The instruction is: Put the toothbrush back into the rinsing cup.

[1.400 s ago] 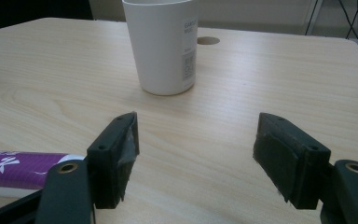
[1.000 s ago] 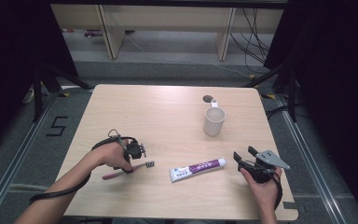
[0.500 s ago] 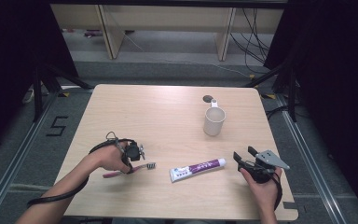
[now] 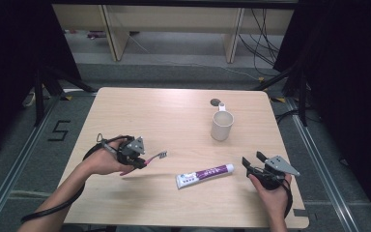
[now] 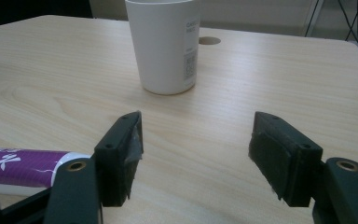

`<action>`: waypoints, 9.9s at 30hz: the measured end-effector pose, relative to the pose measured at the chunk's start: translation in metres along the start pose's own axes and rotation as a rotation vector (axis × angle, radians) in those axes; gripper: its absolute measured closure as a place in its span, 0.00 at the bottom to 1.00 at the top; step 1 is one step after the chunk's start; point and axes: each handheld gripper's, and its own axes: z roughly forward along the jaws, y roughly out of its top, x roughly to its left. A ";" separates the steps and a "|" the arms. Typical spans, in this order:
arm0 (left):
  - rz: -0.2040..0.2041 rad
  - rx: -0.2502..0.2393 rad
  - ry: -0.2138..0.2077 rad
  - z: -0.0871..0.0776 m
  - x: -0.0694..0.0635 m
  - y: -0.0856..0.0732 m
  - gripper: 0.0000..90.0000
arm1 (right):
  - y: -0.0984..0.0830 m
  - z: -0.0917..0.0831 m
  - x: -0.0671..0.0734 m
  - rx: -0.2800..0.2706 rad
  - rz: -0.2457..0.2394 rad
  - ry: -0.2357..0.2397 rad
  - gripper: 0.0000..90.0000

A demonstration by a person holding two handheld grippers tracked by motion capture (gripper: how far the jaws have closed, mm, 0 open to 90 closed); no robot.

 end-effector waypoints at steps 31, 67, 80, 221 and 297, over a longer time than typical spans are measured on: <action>-0.281 -0.783 0.203 0.015 -0.023 -0.003 0.92 | 0.009 -0.008 0.009 -0.062 0.067 -0.006 0.58; -0.261 -0.838 0.197 0.046 -0.035 0.046 0.92 | 0.105 0.036 0.136 -0.163 -0.001 0.337 0.75; -0.234 -0.831 0.193 0.052 -0.047 0.059 0.92 | 0.115 0.050 0.150 -0.160 0.001 0.348 0.79; -0.400 -0.758 0.487 0.041 -0.024 -0.084 0.41 | 0.210 0.067 0.037 -0.228 -0.072 -0.044 0.93; -0.390 -0.747 0.475 0.043 -0.025 -0.082 0.41 | 0.223 0.134 0.011 -0.186 -0.049 -0.094 0.93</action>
